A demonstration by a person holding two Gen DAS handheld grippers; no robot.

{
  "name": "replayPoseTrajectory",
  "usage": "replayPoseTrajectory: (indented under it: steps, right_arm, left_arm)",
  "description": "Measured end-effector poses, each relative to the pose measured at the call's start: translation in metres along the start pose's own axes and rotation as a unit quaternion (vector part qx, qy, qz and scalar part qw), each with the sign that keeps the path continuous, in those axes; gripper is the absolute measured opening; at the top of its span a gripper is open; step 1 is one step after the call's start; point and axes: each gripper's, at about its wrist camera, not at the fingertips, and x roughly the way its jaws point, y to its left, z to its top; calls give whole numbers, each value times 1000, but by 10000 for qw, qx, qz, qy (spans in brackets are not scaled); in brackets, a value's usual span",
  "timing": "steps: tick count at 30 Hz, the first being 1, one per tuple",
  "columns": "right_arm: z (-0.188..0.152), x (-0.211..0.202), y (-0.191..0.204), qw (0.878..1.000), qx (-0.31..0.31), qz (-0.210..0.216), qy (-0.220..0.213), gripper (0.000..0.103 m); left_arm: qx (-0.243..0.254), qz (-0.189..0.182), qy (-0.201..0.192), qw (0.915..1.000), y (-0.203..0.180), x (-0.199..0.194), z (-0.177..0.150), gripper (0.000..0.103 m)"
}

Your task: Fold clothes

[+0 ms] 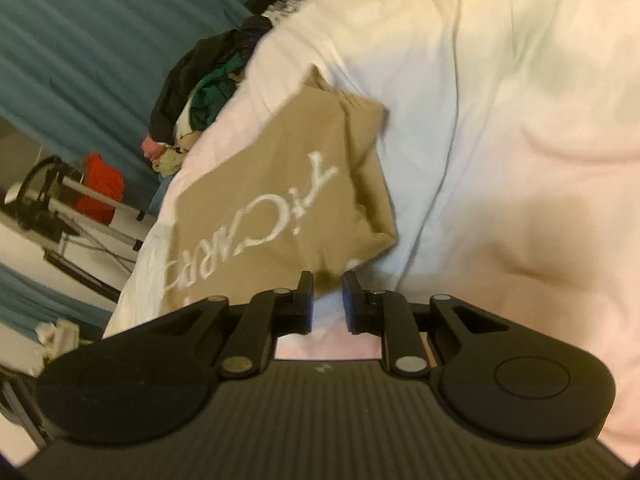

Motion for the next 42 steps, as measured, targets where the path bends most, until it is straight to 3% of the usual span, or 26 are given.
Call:
replayPoseTrajectory:
  steps: [6,8,10,11,12,14,22,28,37,42]
  right_arm:
    - [-7,-74,40,9962,-767,130,-392,19]
    - [-8,-98,55,9925,-1075,185,-547,19]
    - [-14,-126,69,9878,-1375,272,-680,21]
    - [-17,-138,76,9849,-1526,302,-757,31]
    - [-19,-149,83,9816,-1680,313,-848,57]
    - [-29,-168,91,9760,-1898,358,-1005,94]
    - [-71,-241,118,9505,-2610,566,-1585,95]
    - [-106,-270,124,9316,-2971,669,-1983,95]
    - [-156,-252,112,9184,-3144,594,-2326,95]
    - [-171,-221,103,9187,-3180,439,-2299,95]
  left_arm:
    - [623,123,-214,9978,-45,-66,6,66]
    - [766,157,-400,9961,-61,-94,8,89]
    - [934,195,-621,9935,-77,-125,9,98]
    - [1032,187,-732,9918,-85,-140,8,103]
    - [1125,191,-835,9900,-92,-156,6,103]
    - [1307,221,-1031,9858,-106,-187,2,103]
    - [1665,249,-1730,9704,-129,-293,-34,103]
    - [1779,370,-1986,9631,-125,-338,-68,103]
    - [1942,617,-2131,9556,-105,-348,-113,103]
    - [1806,746,-2171,9564,-81,-339,-126,103]
